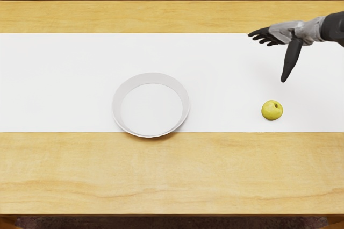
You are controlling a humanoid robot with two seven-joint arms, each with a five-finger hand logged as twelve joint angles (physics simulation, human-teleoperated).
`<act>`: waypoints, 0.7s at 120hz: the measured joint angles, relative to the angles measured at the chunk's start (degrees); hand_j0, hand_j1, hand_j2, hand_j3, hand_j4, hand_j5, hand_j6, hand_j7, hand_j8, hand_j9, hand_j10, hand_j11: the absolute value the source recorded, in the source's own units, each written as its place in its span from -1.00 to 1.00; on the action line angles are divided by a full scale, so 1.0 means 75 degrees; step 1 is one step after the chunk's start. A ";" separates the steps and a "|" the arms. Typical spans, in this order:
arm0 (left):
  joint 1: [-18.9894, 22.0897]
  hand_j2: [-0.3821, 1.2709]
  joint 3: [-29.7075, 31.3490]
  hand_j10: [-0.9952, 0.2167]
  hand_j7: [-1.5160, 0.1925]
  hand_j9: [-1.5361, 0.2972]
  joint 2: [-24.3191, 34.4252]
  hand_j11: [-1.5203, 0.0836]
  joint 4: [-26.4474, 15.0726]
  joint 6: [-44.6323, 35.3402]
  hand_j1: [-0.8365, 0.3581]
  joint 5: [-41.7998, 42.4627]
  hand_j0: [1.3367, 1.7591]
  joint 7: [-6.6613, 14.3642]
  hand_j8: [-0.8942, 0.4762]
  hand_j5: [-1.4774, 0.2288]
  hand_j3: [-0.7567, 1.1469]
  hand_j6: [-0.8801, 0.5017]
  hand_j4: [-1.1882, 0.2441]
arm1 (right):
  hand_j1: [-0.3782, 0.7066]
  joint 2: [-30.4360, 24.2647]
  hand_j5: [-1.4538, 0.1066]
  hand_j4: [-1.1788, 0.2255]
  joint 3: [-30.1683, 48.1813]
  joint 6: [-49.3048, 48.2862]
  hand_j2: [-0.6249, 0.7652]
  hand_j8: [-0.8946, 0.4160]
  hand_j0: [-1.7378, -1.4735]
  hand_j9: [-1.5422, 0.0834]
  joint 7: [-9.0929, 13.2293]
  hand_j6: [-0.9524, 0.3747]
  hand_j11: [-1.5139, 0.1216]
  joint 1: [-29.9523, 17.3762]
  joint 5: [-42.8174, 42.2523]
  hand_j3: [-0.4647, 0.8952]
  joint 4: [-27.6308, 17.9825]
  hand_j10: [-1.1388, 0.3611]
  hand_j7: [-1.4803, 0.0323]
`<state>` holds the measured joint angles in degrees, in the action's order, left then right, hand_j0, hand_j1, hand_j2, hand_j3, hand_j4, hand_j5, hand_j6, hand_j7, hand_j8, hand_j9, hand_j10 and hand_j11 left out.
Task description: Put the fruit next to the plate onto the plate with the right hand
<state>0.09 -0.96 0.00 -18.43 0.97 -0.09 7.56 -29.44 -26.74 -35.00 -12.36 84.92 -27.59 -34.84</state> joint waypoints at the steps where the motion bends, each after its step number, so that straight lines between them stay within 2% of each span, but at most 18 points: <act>1: 0.0000 -0.54 0.0000 0.64 0.77 0.68 0.0000 0.90 0.0001 0.0000 0.98 0.0000 0.52 0.0000 0.31 0.73 -0.21 0.27 0.66 | -0.91 -0.0002 0.83 0.65 0.0000 0.0000 -0.10 0.33 -0.40 0.87 -0.0014 0.40 0.82 -0.0009 0.0000 -0.32 -0.0006 0.49 0.92; 16: 0.0000 -0.54 -0.0001 0.64 0.77 0.68 0.0000 0.90 0.0001 0.0000 0.98 0.0000 0.52 -0.0001 0.31 0.73 -0.21 0.27 0.66 | -0.91 -0.0042 0.83 0.65 0.0009 0.0000 -0.10 0.33 -0.40 0.87 -0.0079 0.40 0.82 -0.0064 0.0022 -0.32 -0.0008 0.49 0.92; 22: 0.0000 -0.54 -0.0001 0.64 0.77 0.68 0.0000 0.90 0.0001 0.0000 0.98 0.0000 0.52 -0.0001 0.31 0.73 -0.21 0.27 0.66 | -0.91 -0.0072 0.83 0.65 0.0010 0.0000 -0.10 0.33 -0.40 0.87 0.0109 0.40 0.82 -0.0024 0.0023 -0.32 -0.0022 0.49 0.92; 28: 0.0000 -0.54 -0.0001 0.64 0.77 0.68 0.0000 0.90 0.0000 0.0000 0.98 0.0000 0.52 -0.0001 0.31 0.73 -0.21 0.27 0.66 | -0.91 -0.0115 0.83 0.65 -0.0008 0.0000 -0.10 0.33 -0.40 0.87 0.0516 0.40 0.82 0.0151 0.0005 -0.32 -0.0202 0.49 0.92; 31: 0.0000 -0.54 -0.0001 0.64 0.77 0.68 0.0000 0.90 0.0002 0.0000 0.98 0.0000 0.52 0.0000 0.31 0.73 -0.21 0.27 0.66 | -0.91 -0.0186 0.83 0.65 -0.0021 0.0000 -0.10 0.33 -0.40 0.87 0.0814 0.40 0.82 0.0302 -0.0002 -0.32 -0.0417 0.49 0.92; 43: 0.0000 -0.54 -0.0001 0.64 0.77 0.68 0.0000 0.90 0.0004 0.0000 0.98 0.0000 0.52 0.0000 0.31 0.73 -0.21 0.27 0.66 | -0.90 -0.0733 0.83 0.65 -0.0054 0.0363 -0.11 0.33 -0.40 0.87 0.2633 0.40 0.82 0.1092 -0.0023 -0.32 -0.2194 0.49 0.92; 49: 0.0000 -0.54 -0.0001 0.64 0.77 0.68 0.0000 0.90 0.0003 0.0000 0.98 0.0000 0.52 0.0000 0.31 0.73 -0.21 0.27 0.66 | -0.90 -0.0889 0.83 0.65 -0.0063 0.1028 -0.11 0.33 -0.40 0.87 0.3395 0.40 0.82 0.1310 -0.0029 -0.32 -0.3011 0.49 0.92; 53: 0.0000 -0.54 -0.0001 0.64 0.77 0.68 0.0000 0.90 0.0001 0.0000 0.98 0.0000 0.52 0.0000 0.31 0.73 -0.21 0.27 0.66 | -0.90 -0.0959 0.83 0.65 -0.0060 0.1512 -0.11 0.33 -0.40 0.87 0.3789 0.40 0.82 0.1413 -0.0031 -0.32 -0.3496 0.49 0.92; 61: 0.0000 -0.54 -0.0001 0.64 0.77 0.68 0.0000 0.90 0.0001 0.0000 0.98 0.0000 0.52 0.0000 0.31 0.73 -0.21 0.27 0.66 | -0.90 -0.1021 0.83 0.65 -0.0055 0.2518 -0.11 0.33 -0.40 0.87 0.4444 0.40 0.82 0.1532 -0.0068 -0.32 -0.4371 0.49 0.92; 69: 0.0000 -0.54 0.0001 0.64 0.77 0.68 0.0000 0.90 0.0001 0.0000 0.98 0.0000 0.52 0.0000 0.31 0.73 -0.21 0.27 0.66 | -0.90 -0.1037 0.83 0.65 -0.0062 0.3580 -0.11 0.33 -0.40 0.87 0.4930 0.40 0.82 0.1535 -0.0246 -0.32 -0.5191 0.49 0.92; 76: 0.0000 -0.54 0.0001 0.64 0.77 0.68 0.0000 0.90 0.0001 0.0000 0.98 0.0000 0.52 0.0000 0.31 0.73 -0.21 0.27 0.66 | -0.90 -0.1072 0.83 0.65 -0.0075 0.4342 -0.11 0.33 -0.40 0.86 0.5225 0.40 0.82 0.1468 -0.0341 -0.32 -0.5835 0.49 0.92; 84: 0.0000 -0.54 0.0000 0.64 0.77 0.68 0.0000 0.90 0.0004 0.0000 0.98 0.0000 0.52 0.0000 0.31 0.73 -0.21 0.27 0.66 | -0.90 -0.1102 0.83 0.65 -0.0109 0.5008 -0.11 0.33 -0.40 0.86 0.5417 0.40 0.82 0.1252 -0.0414 -0.32 -0.6364 0.49 0.92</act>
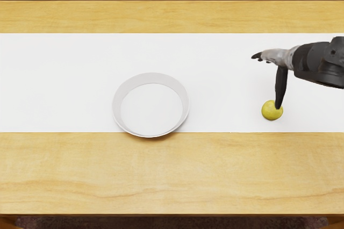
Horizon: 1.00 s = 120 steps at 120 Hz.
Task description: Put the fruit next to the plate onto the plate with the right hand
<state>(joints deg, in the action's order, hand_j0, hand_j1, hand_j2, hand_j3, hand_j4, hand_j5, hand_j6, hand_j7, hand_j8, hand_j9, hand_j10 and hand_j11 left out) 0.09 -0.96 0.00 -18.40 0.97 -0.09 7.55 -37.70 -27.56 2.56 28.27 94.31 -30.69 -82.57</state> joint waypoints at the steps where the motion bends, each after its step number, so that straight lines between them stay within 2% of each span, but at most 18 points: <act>1: 0.0000 -0.54 0.0000 0.64 0.77 0.68 0.0000 0.90 0.0000 0.0000 0.98 0.0000 0.52 0.0000 0.31 0.73 -0.21 0.27 0.66 | -0.90 -0.0005 0.83 0.65 -0.0010 0.0066 -0.11 0.33 -0.40 0.86 0.0017 0.40 0.82 -0.0024 -0.0008 -0.32 -0.0057 0.49 0.92; 21: 0.0000 -0.54 -0.0001 0.64 0.77 0.68 0.0000 0.90 0.0000 0.0000 0.98 0.0000 0.52 0.0000 0.31 0.73 -0.21 0.27 0.66 | -0.90 -0.0275 0.83 0.65 -0.0176 0.0722 -0.11 0.33 -0.40 0.86 0.0184 0.40 0.82 -0.0294 -0.0083 -0.32 -0.0926 0.49 0.92; 40: 0.0000 -0.54 -0.0001 0.64 0.77 0.68 0.0000 0.90 -0.0001 0.0000 0.98 0.0000 0.52 0.0000 0.31 0.73 -0.21 0.27 0.66 | -0.90 -0.0070 0.83 0.64 -0.0638 0.1902 -0.11 0.33 -0.40 0.86 0.0450 0.40 0.82 -0.0366 -0.0453 -0.32 -0.1171 0.49 0.92; 60: 0.0000 -0.54 -0.0001 0.64 0.77 0.68 0.0000 0.90 -0.0003 0.0000 0.98 0.0000 0.52 0.0000 0.31 0.73 -0.21 0.27 0.66 | -0.88 0.0237 0.81 0.63 -0.0797 0.2612 -0.11 0.32 -0.40 0.85 0.0551 0.39 0.80 -0.0557 -0.0626 -0.32 -0.1287 0.48 0.91; 93: 0.0000 -0.54 -0.0001 0.64 0.77 0.68 0.0000 0.90 -0.0002 0.0000 0.98 0.0000 0.52 0.0000 0.31 0.73 -0.21 0.27 0.66 | -0.48 0.0400 0.51 0.38 -0.0897 0.3268 -0.16 0.04 -0.40 0.56 0.0598 0.11 0.51 -0.0845 -0.0654 -0.32 -0.1315 0.23 0.59; 104: 0.0000 -0.54 0.0000 0.64 0.77 0.68 0.0000 0.90 0.0000 0.0000 0.98 0.0000 0.52 0.0000 0.31 0.73 -0.21 0.27 0.66 | -0.40 0.0475 0.45 0.32 -0.1005 0.3529 -0.17 -0.02 -0.40 0.50 0.0772 0.06 0.45 -0.0866 -0.0790 -0.32 -0.1317 0.18 0.53; 120: 0.0000 -0.54 -0.0001 0.64 0.77 0.68 0.0000 0.90 0.0000 0.0000 0.98 0.0000 0.52 0.0000 0.31 0.73 -0.21 0.27 0.66 | -0.32 0.0563 0.39 0.28 -0.1180 0.3669 -0.18 -0.07 -0.40 0.45 0.0863 0.01 0.40 -0.0860 -0.0920 -0.32 -0.1314 0.14 0.47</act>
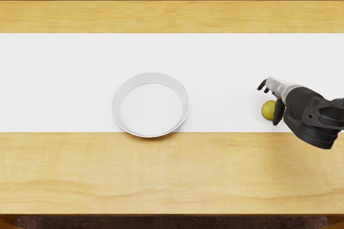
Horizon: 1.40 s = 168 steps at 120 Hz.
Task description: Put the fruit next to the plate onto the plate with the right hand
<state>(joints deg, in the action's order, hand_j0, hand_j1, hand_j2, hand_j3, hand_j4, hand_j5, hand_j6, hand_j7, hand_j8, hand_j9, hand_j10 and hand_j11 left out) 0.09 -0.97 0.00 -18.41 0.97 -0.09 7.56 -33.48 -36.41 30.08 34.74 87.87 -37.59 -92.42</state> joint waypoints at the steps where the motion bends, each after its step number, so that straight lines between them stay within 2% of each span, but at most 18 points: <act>1: 0.0000 -0.54 0.0001 0.64 0.77 0.68 0.0000 0.90 -0.0001 0.0000 0.98 0.0000 0.52 0.0000 0.31 0.73 -0.21 0.27 0.66 | -0.32 0.0011 0.39 0.27 -0.0006 0.0003 -0.18 -0.07 -0.40 0.44 0.0003 0.01 0.40 0.0002 -0.0010 -0.32 0.0001 0.14 0.47; 53: 0.0000 -0.54 0.0001 0.64 0.77 0.68 0.0000 0.90 -0.0001 0.0000 0.98 0.0000 0.52 0.0000 0.31 0.73 -0.21 0.27 0.66 | -0.25 0.0267 0.34 0.23 -0.0354 0.0070 -0.19 -0.12 -0.40 0.39 0.0034 -0.04 0.35 0.0059 -0.0165 -0.32 0.0028 0.10 0.42; 98: 0.0000 -0.54 0.0000 0.64 0.77 0.68 0.0000 0.90 -0.0001 0.0000 0.98 0.0000 0.52 0.0000 0.31 0.73 -0.21 0.27 0.66 | -0.05 0.0291 0.19 0.10 -0.0402 0.0102 -0.22 -0.25 -0.40 0.25 0.0035 -0.18 0.21 -0.0088 -0.0165 -0.32 0.0109 -0.02 0.26; 114: 0.0000 -0.54 0.0000 0.64 0.77 0.68 0.0000 0.90 -0.0002 0.0000 0.98 0.0000 0.52 -0.0001 0.31 0.73 -0.21 0.27 0.66 | 0.08 0.0292 0.09 0.02 -0.0399 0.0103 -0.23 -0.32 -0.40 0.16 0.0035 -0.26 0.11 -0.0138 -0.0168 -0.32 0.0150 -0.10 0.16; 123: 0.0000 -0.54 0.0000 0.64 0.77 0.68 0.0000 0.90 -0.0001 0.0000 0.98 0.0000 0.52 -0.0001 0.31 0.73 -0.21 0.27 0.66 | 0.10 0.0292 0.01 -0.03 -0.0396 0.0094 -0.18 -0.30 -0.38 0.08 0.0036 -0.26 0.04 -0.0150 -0.0171 -0.32 0.0184 -0.15 0.09; 143: 0.0000 -0.54 -0.0001 0.64 0.77 0.68 0.0000 0.90 -0.0001 0.0000 0.98 0.0000 0.52 0.0000 0.31 0.73 -0.21 0.27 0.66 | 0.18 0.0292 -0.21 -0.23 -0.0367 0.0090 0.12 -0.29 -0.36 -0.14 0.0036 -0.22 -0.18 -0.0170 -0.0178 -0.32 0.0309 -0.33 -0.14; 168: 0.0000 -0.54 0.0000 0.64 0.77 0.68 0.0000 0.90 -0.0004 0.0000 0.98 0.0000 0.52 0.0000 0.31 0.73 -0.21 0.27 0.66 | 0.15 0.0306 -0.38 -0.39 -0.0198 0.0080 0.30 -0.31 -0.35 -0.31 0.0045 -0.24 -0.35 -0.0172 -0.0183 -0.32 0.0501 -0.45 -0.33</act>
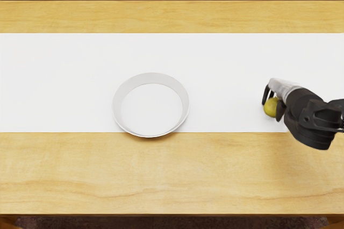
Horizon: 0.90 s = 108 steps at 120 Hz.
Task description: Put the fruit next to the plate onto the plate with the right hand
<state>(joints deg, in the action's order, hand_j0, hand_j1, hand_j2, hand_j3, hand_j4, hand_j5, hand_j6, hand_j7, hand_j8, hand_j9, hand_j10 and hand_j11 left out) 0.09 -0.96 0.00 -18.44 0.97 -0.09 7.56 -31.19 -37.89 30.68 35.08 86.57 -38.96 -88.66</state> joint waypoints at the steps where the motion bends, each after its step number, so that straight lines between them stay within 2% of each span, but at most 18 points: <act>1: 0.0000 -0.54 0.0000 0.64 0.77 0.68 0.0000 0.90 0.0000 0.0000 0.98 0.0000 0.52 0.0000 0.31 0.73 -0.21 0.27 0.66 | 0.15 0.0002 -0.38 -0.40 0.0027 -0.0003 0.31 -0.31 -0.35 -0.32 0.0000 -0.24 -0.35 0.0004 0.0000 -0.32 0.0003 -0.46 -0.34; 15: 0.0000 -0.54 0.0000 0.64 0.77 0.68 0.0000 0.90 0.0001 0.0000 0.98 0.0000 0.52 0.0000 0.31 0.73 -0.21 0.27 0.66 | 0.18 0.0104 -0.45 -0.38 0.0521 -0.0055 0.41 -0.27 -0.35 -0.37 -0.0001 -0.20 -0.41 0.0045 0.0001 -0.32 0.0007 -0.42 -0.38; 40: 0.0000 -0.54 -0.0001 0.64 0.77 0.68 0.0000 0.90 0.0003 0.0000 0.98 0.0000 0.52 0.0000 0.31 0.73 -0.21 0.27 0.66 | 0.13 0.0563 -0.52 -0.37 0.1393 -0.0100 0.34 -0.26 -0.36 -0.43 -0.0010 -0.19 -0.47 0.0122 0.0020 -0.31 0.0001 -0.41 -0.42; 79: 0.0000 -0.54 0.0000 0.64 0.77 0.68 0.0000 0.90 0.0005 0.0000 0.98 0.0000 0.52 0.0000 0.31 0.73 -0.21 0.27 0.66 | 0.03 0.2008 -0.57 -0.39 0.2027 -0.0108 0.24 -0.28 -0.37 -0.47 -0.0021 -0.22 -0.52 0.0587 0.0039 -0.31 0.0198 -0.44 -0.43; 88: 0.0000 -0.54 -0.0001 0.64 0.77 0.68 0.0000 0.90 0.0001 0.0000 0.98 0.0000 0.52 0.0000 0.31 0.73 -0.21 0.27 0.66 | 0.12 0.2268 -0.58 -0.40 0.2138 -0.0110 0.39 -0.26 -0.38 -0.48 -0.0020 -0.18 -0.53 0.0725 0.0049 -0.31 0.0279 -0.44 -0.43; 98: 0.0000 -0.54 -0.0001 0.64 0.77 0.68 0.0000 0.90 0.0002 0.0000 0.98 0.0000 0.52 0.0000 0.31 0.73 -0.21 0.27 0.66 | 0.20 0.2603 -0.58 -0.40 0.2258 -0.0105 0.45 -0.21 -0.39 -0.49 -0.0015 -0.16 -0.54 0.0792 0.0047 -0.31 0.0326 -0.43 -0.43; 101: 0.0000 -0.54 0.0001 0.64 0.77 0.68 0.0000 0.90 0.0001 0.0000 0.98 0.0000 0.52 0.0000 0.31 0.73 -0.21 0.27 0.66 | 0.24 0.2709 -0.58 -0.40 0.2279 -0.0103 0.54 -0.20 -0.39 -0.49 -0.0014 -0.16 -0.54 0.0801 0.0048 -0.31 0.0338 -0.44 -0.43; 104: 0.0000 -0.54 0.0002 0.64 0.77 0.68 0.0000 0.90 0.0000 0.0000 0.98 0.0000 0.52 0.0000 0.31 0.73 -0.21 0.27 0.66 | 0.24 0.2806 -0.59 -0.40 0.2294 -0.0104 0.52 -0.19 -0.40 -0.49 -0.0014 -0.14 -0.54 0.0802 0.0054 -0.31 0.0354 -0.43 -0.43; 108: 0.0000 -0.54 0.0001 0.64 0.77 0.68 0.0000 0.90 0.0001 0.0000 0.98 0.0000 0.52 0.0000 0.31 0.73 -0.21 0.27 0.66 | 0.28 0.2917 -0.59 -0.40 0.2305 -0.0102 0.62 -0.21 -0.40 -0.49 -0.0017 -0.13 -0.54 0.0792 0.0059 -0.31 0.0380 -0.44 -0.43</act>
<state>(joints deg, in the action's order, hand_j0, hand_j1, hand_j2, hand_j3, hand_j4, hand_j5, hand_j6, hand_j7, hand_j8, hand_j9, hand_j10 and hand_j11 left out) 0.09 -0.96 0.00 -18.42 0.97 -0.09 7.56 -9.31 -20.61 29.91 34.95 92.51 -38.52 -85.82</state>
